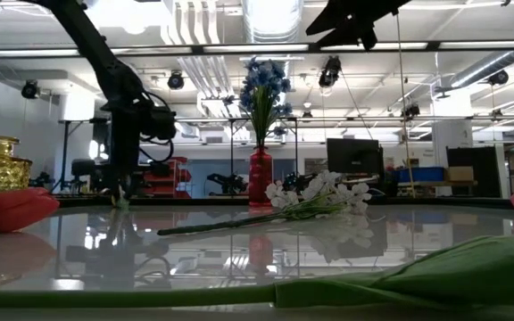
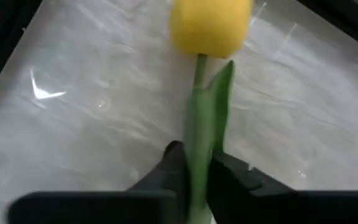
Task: Sort flowers into vase by color
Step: Put the top yellow flower into the yellow flower vase
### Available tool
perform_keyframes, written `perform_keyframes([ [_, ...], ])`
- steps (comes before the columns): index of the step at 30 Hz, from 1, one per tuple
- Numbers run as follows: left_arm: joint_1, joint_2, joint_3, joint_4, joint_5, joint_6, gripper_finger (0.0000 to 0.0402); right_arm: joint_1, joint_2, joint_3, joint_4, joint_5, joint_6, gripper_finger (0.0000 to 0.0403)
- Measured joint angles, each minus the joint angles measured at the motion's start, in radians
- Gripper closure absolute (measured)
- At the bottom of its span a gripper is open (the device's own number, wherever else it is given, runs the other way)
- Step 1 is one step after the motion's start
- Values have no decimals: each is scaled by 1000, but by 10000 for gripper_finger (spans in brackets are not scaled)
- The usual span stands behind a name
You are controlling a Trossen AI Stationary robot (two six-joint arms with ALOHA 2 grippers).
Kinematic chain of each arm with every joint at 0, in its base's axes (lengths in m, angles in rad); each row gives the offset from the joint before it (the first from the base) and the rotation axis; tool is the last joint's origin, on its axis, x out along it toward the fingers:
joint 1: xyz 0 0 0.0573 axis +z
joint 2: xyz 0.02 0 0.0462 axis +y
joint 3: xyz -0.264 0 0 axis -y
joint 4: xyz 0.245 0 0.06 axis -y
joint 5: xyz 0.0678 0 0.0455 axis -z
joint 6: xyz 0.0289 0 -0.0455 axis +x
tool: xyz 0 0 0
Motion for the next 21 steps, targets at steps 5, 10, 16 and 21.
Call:
perform_keyframes([
  [5, -1, -34, 17, 33, 36, 75, 396, 0, -1, 28, -7, 1, 0, 186],
  [10, -24, -154, -3, 52, 22, 160, 401, 0, -1, 35, -11, 0, 0, 204],
  [16, -122, -372, -31, 212, 14, 444, 401, 1, -1, 35, -16, -2, 2, 223],
  [21, -250, -585, -67, 373, 44, 768, 401, 8, -1, 35, -32, -131, -23, 236],
])
